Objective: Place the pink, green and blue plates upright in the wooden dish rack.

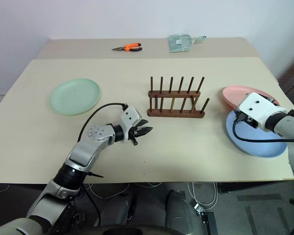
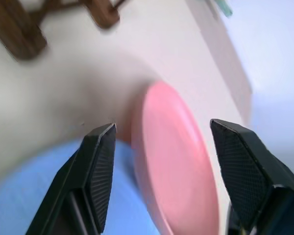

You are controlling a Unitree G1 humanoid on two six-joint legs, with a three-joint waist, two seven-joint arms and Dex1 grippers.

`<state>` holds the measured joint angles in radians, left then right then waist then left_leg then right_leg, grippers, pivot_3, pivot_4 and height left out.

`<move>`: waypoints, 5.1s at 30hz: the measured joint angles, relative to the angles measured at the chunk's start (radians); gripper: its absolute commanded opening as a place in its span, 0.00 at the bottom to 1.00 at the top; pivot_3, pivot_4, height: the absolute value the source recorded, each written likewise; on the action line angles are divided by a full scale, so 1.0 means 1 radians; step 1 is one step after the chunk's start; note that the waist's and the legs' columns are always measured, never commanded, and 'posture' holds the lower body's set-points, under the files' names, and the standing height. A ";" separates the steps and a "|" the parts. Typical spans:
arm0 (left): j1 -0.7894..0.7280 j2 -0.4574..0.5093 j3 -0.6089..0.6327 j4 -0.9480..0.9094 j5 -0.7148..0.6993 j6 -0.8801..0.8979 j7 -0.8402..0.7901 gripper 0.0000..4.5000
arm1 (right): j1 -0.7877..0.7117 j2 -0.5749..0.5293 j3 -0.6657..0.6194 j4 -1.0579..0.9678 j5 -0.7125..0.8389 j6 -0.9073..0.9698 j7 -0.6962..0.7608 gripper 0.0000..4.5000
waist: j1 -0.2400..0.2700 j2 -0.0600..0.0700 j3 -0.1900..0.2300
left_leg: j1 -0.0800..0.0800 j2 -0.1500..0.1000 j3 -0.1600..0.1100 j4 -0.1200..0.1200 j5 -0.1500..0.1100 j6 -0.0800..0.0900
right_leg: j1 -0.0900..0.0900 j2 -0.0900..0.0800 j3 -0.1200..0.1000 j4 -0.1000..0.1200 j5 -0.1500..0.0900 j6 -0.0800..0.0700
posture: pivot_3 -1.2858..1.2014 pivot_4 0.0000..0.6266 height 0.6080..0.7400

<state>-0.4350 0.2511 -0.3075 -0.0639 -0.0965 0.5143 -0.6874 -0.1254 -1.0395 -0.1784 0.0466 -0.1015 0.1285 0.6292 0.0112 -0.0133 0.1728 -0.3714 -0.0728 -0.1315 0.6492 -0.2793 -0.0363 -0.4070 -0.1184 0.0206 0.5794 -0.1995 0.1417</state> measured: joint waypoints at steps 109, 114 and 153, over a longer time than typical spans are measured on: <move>-0.327 -0.241 0.659 -0.211 -0.575 0.316 0.696 0.46 | -0.521 0.384 0.545 -0.200 -0.287 -0.107 -0.137 0.00 | -0.002 -0.011 0.002 | -0.002 -0.001 -0.004 -0.003 0.002 -0.004 | -0.003 0.001 -0.001 0.001 0.004 0.001 | 0.52 0.24 1.00; -0.369 -0.111 0.754 -0.131 -0.515 0.146 0.731 0.56 | -0.448 0.511 0.354 -0.305 -0.028 0.052 -0.104 0.00 | -0.003 -0.010 0.002 | -0.002 -0.001 -0.004 -0.004 0.003 -0.006 | -0.004 0.002 0.000 0.000 0.005 0.000 | 0.52 0.24 1.00; 0.165 0.237 0.109 -0.354 -0.390 0.136 -0.002 0.57 | -0.466 0.304 -0.230 -0.369 0.974 0.655 -0.228 0.63 | -0.018 0.001 0.005 | -0.002 0.000 -0.003 -0.004 0.001 -0.002 | -0.002 0.001 -0.001 -0.001 -0.001 -0.002 | 0.52 0.24 1.00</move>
<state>-0.2700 0.4883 -0.1990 -0.4181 -0.4868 0.6502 -0.6896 -0.5915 -0.7353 -0.4080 -0.3224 0.8728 0.7840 0.4017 -0.0072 -0.0122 0.1775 -0.3738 -0.0724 -0.1346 0.6452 -0.2782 -0.0379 -0.4095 -0.1169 0.0198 0.5781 -0.2008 0.1395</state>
